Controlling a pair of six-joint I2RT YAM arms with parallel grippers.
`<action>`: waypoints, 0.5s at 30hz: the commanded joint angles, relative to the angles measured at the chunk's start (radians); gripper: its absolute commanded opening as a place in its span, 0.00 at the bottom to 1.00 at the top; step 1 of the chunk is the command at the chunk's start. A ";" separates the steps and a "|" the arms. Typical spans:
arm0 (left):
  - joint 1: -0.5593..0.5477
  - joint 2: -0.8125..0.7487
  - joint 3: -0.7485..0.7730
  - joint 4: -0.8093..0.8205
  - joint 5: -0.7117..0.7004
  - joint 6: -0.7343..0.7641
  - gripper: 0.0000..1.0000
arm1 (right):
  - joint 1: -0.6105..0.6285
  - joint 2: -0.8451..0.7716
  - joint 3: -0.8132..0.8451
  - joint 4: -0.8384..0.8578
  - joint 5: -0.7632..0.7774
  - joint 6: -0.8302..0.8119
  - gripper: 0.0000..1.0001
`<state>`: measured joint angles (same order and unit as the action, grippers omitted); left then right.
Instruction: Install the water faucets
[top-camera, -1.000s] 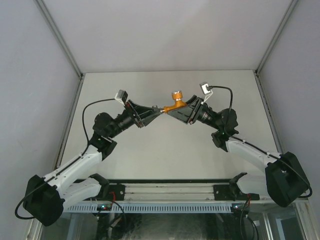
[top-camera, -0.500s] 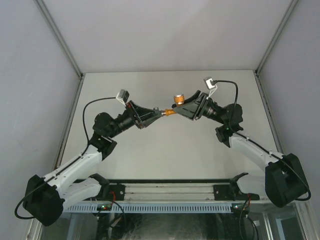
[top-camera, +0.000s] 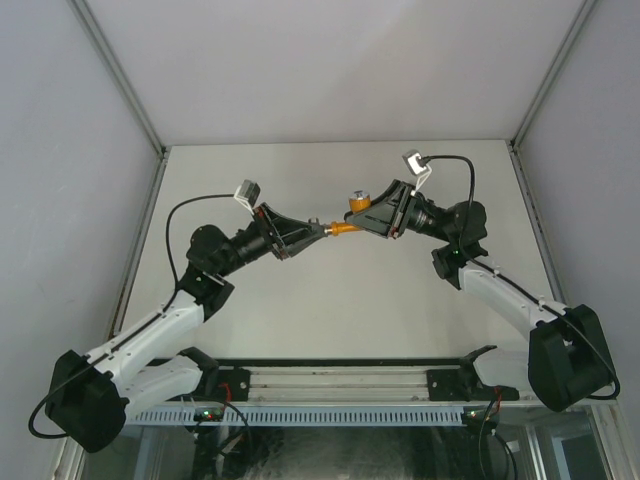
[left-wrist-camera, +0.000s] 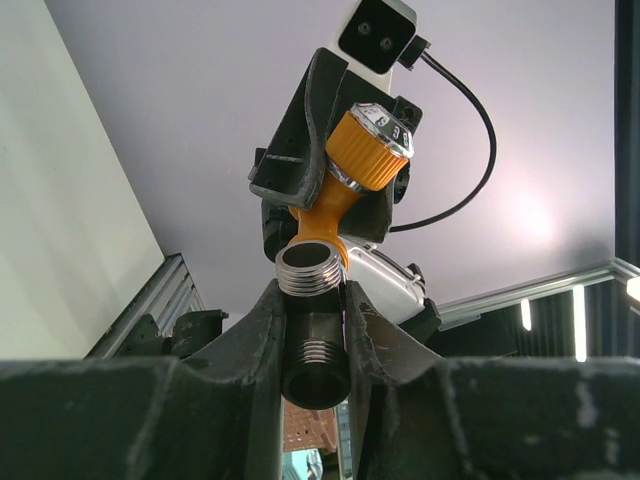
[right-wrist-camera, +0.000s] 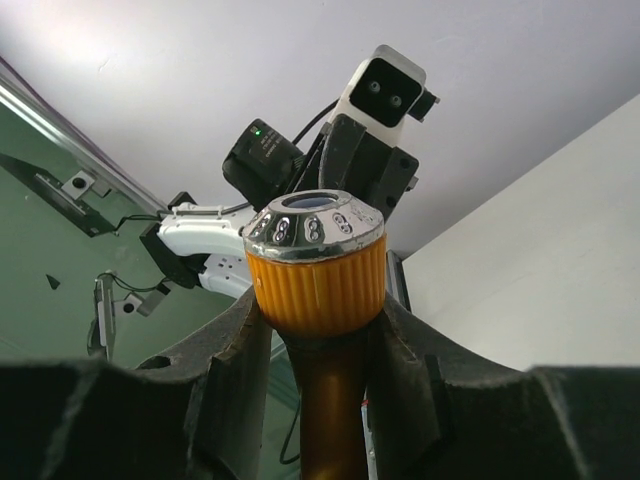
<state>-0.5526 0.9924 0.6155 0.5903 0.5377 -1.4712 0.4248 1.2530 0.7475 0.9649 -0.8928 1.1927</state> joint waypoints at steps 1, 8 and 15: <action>-0.003 -0.031 0.074 0.043 0.006 0.044 0.00 | 0.003 -0.002 0.040 0.005 -0.032 0.007 0.14; -0.004 -0.036 0.069 0.043 -0.003 0.032 0.31 | 0.022 -0.033 0.013 0.041 0.019 -0.021 0.00; -0.005 -0.042 0.062 0.042 -0.017 0.003 0.49 | 0.031 -0.032 0.006 0.065 0.017 -0.020 0.00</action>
<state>-0.5537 0.9798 0.6155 0.5823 0.5316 -1.4567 0.4427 1.2503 0.7471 0.9607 -0.8841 1.1847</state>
